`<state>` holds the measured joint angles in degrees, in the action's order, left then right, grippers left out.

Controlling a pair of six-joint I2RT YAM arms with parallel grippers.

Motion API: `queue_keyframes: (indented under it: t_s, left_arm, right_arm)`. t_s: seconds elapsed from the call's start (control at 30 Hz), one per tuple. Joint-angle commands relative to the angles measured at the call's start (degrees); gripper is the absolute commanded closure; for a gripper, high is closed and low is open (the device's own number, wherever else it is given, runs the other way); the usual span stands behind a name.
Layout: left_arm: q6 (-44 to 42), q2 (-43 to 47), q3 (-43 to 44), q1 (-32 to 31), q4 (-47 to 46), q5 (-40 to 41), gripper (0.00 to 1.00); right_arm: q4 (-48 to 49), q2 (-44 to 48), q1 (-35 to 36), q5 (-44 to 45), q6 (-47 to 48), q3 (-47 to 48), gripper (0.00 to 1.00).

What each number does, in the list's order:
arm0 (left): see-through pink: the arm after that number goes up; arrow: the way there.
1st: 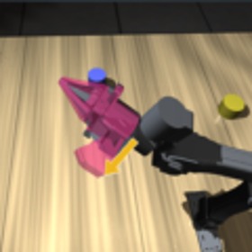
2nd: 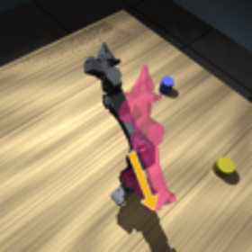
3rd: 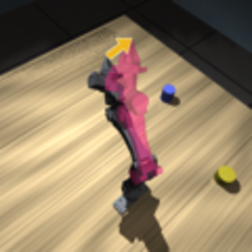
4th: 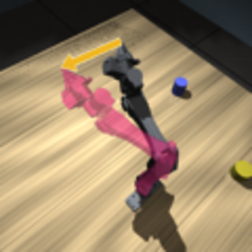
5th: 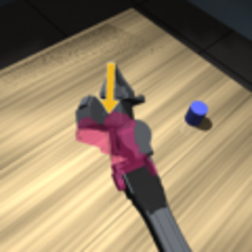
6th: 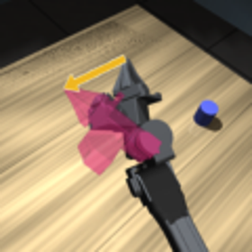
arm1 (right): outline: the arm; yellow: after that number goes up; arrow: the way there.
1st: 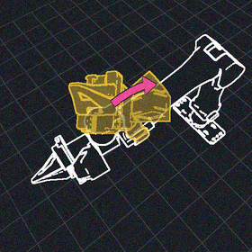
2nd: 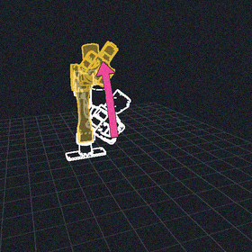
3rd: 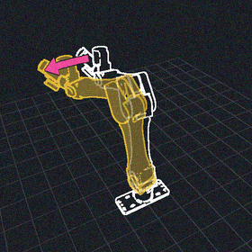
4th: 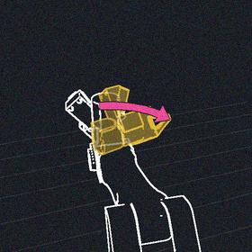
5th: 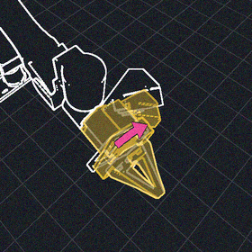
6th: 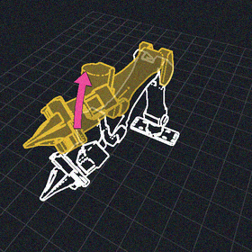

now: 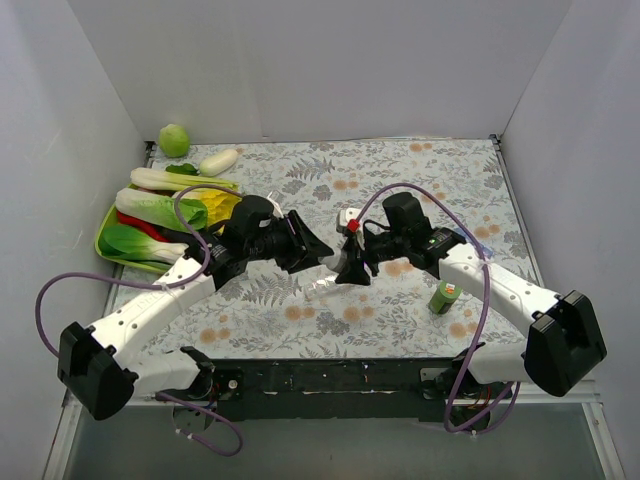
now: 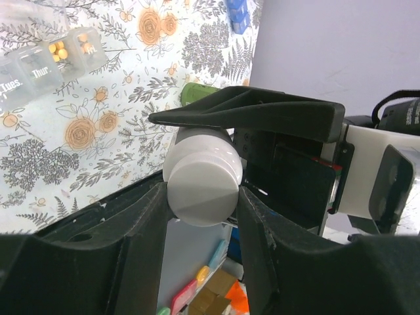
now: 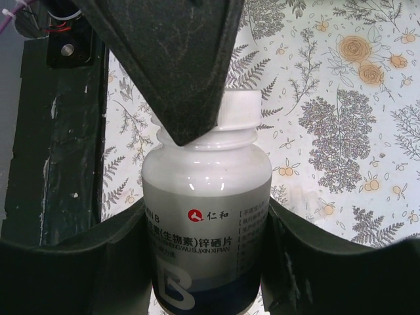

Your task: Sort the pills into containers

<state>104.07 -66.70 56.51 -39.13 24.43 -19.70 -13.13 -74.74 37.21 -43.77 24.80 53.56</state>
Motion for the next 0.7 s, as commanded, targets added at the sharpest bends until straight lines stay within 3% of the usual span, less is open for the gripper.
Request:
queue_keyframes:
  t_s: [0.0,0.33,0.53,0.67]
  left_arm:
    - [7.3,-1.1,3.9,-0.9,6.9,1.0,1.0]
    - [16.0,-6.1,11.5,-1.8,16.8,3.7,0.96]
    - [12.5,-7.9,10.6,-1.8,13.6,-0.5,0.95]
    - [7.9,-6.3,6.6,-0.9,5.0,-7.3,0.99]
  right_arm:
    - [4.3,-1.0,-0.6,3.8,-3.3,1.2,0.99]
    - [3.6,-0.6,1.1,15.3,-0.1,2.1,0.99]
    - [4.9,0.8,1.2,10.7,1.0,0.5,0.99]
    - [6.1,3.0,1.2,5.5,1.7,-1.4,0.99]
